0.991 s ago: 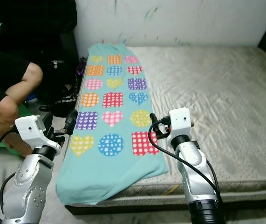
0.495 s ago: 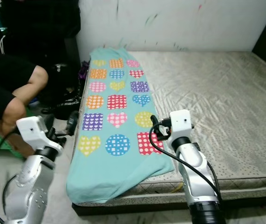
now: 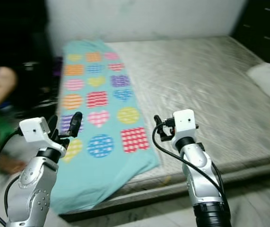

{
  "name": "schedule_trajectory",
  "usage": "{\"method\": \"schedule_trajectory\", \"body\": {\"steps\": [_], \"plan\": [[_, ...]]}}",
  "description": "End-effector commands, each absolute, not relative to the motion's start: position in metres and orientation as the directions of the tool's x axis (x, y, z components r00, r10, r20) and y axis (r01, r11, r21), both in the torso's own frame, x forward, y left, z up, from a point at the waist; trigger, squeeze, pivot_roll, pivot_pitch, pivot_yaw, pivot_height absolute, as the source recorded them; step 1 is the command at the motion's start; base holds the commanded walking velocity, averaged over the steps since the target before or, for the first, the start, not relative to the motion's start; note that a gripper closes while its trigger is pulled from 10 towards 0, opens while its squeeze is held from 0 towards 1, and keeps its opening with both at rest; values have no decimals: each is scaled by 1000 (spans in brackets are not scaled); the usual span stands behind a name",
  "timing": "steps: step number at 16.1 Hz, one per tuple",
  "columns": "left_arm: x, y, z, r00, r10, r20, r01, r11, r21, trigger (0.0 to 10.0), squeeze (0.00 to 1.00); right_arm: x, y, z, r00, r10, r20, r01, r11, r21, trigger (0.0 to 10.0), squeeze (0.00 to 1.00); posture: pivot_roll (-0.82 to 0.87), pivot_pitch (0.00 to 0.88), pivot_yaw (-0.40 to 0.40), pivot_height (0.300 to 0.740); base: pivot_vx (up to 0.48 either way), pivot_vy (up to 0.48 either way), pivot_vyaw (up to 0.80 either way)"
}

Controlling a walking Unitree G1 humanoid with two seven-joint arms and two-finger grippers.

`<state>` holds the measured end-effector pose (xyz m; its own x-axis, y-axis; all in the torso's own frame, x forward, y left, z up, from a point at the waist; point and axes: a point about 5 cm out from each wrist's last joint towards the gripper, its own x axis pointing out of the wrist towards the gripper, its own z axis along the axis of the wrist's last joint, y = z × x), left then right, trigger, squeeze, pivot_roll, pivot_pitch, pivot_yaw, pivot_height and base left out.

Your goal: Clean up the room

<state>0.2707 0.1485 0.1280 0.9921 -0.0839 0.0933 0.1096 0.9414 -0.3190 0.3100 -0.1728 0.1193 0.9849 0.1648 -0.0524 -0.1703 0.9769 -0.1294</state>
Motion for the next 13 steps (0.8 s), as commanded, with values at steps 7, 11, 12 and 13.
{"method": "schedule_trajectory", "body": {"steps": [7,11,12,13], "plan": [[272,148,128,994,-74,84,98,939,-329,10000,0,310,-176,119,988,148,-53,-154,979,-137,10000,0,-115,15,-2,740,0,0,-179],[273,147,127,994,-74,77,96,938,-332,10000,0,311,-177,119,988,144,-55,-150,979,-136,10000,0,-117,16,-2,740,0,230,-800],[273,147,127,994,-73,76,95,937,-336,10000,0,311,-177,119,988,144,-52,-150,979,-136,10000,0,-117,16,-2,740,0,480,0],[273,148,127,995,-72,75,93,936,-340,10000,0,311,-177,120,988,144,-49,-149,979,-137,10000,0,-117,15,-2,740,0,480,0]]}}
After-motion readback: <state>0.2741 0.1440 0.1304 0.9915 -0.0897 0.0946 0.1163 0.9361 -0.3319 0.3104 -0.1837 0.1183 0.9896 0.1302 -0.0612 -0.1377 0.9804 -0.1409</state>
